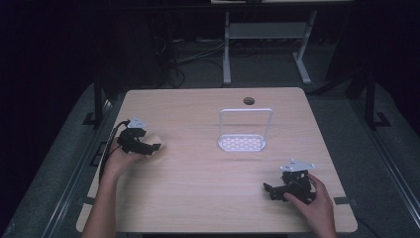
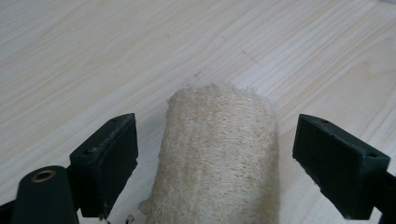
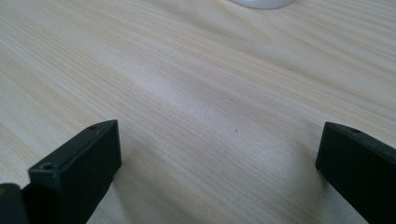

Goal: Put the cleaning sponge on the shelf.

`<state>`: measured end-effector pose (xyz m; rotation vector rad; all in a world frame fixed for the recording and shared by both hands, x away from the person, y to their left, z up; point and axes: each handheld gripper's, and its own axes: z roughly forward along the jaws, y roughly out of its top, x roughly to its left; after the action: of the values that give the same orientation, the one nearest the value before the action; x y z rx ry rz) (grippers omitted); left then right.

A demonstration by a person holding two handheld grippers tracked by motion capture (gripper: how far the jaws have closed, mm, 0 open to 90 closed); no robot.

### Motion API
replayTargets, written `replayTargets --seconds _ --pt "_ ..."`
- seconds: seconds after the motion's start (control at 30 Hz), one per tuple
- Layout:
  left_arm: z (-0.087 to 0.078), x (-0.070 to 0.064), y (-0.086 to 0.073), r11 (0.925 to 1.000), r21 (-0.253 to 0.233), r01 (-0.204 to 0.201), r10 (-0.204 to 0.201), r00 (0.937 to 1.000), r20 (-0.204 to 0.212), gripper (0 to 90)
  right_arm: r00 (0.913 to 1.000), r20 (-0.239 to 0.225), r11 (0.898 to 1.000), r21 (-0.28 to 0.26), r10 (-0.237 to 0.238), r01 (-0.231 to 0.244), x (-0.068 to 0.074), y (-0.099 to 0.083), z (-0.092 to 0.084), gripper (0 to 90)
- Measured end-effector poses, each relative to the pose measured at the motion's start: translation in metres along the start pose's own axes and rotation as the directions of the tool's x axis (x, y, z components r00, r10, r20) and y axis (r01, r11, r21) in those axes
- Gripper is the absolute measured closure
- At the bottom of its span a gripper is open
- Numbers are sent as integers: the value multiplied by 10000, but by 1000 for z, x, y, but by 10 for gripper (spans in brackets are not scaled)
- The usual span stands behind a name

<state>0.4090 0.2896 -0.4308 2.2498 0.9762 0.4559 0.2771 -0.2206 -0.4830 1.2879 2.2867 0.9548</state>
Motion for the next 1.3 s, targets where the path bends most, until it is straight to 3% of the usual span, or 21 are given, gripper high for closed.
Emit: replayTargets --seconds 0.5,0.6,0.87,1.3 --pt "15 0 -5 9965 836 -78 81 10000 -30 144 10000 -1 10000 1 3 -3 0 0 0 0" --pt "16 1 -6 9963 854 93 -91 10000 -35 162 10000 -1 10000 -1 -2 2 0 0 0 0" --pt "16 1 -7 9959 902 27 -32 10000 51 270 10000 -1 10000 -2 -2 2 0 0 0 0" --pt "15 0 -7 9960 891 95 -111 9998 182 279 10000 -1 10000 4 2 -2 0 0 0 0"
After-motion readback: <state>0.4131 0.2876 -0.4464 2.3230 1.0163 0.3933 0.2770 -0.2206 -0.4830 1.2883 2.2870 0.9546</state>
